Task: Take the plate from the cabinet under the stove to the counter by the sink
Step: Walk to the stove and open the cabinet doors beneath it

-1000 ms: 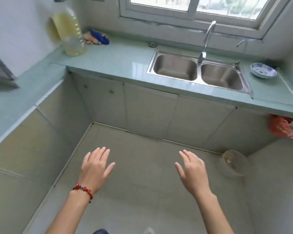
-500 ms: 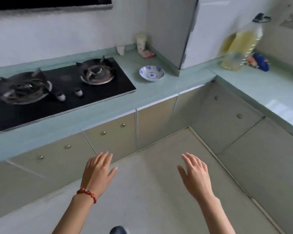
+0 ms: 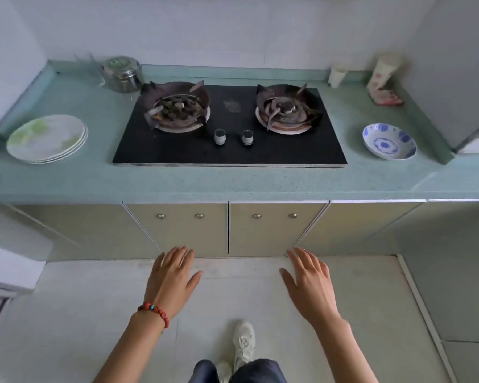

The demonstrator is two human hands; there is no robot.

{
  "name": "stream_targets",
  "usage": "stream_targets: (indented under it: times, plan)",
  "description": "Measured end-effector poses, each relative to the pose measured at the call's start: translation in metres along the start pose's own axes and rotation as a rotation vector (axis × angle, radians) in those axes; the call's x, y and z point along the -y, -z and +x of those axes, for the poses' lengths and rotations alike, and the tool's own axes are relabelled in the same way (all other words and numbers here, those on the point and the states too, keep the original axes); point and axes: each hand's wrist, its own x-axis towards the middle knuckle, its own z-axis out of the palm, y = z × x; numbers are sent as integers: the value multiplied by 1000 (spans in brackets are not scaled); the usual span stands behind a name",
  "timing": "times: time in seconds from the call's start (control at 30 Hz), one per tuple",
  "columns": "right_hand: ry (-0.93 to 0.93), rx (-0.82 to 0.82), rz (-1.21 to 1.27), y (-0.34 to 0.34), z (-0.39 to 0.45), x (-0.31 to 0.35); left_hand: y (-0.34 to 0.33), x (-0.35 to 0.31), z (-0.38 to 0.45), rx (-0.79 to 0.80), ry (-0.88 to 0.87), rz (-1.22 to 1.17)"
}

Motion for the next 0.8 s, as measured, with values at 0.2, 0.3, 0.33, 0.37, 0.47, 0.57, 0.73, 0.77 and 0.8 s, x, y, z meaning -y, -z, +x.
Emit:
stream_targets:
  times: [0.2,0.3,0.33,0.37,0.47,0.57,0.73,0.77,0.8]
  plan:
    - [36,79,20,-18,54,-4,-8,3,44,-11,32,-29]
    - [67,122,21,-32,83,-5,-15,8,68,-14,46,-20]
    - [70,129,22,-37,92,-5,-17,8,76,-8,42,-20]
    - [69,125,25,-43,101,-4,-20,9,83,-2,39,-19]
    - [29,113,57,-59,126,-1,-33,12,108,2,17,-12]
    - [-39,105,169,-82,149,5,-50,14,137,-27,-21,-52]
    - [-407,41,753,-130,188,23,-99,17,189,-176,92,-507]
    - [-480,30,885,-139,196,27,-105,16,200,-187,168,-671]
    - [-535,9,999,-148,203,31,-109,14,210,-196,245,-839]
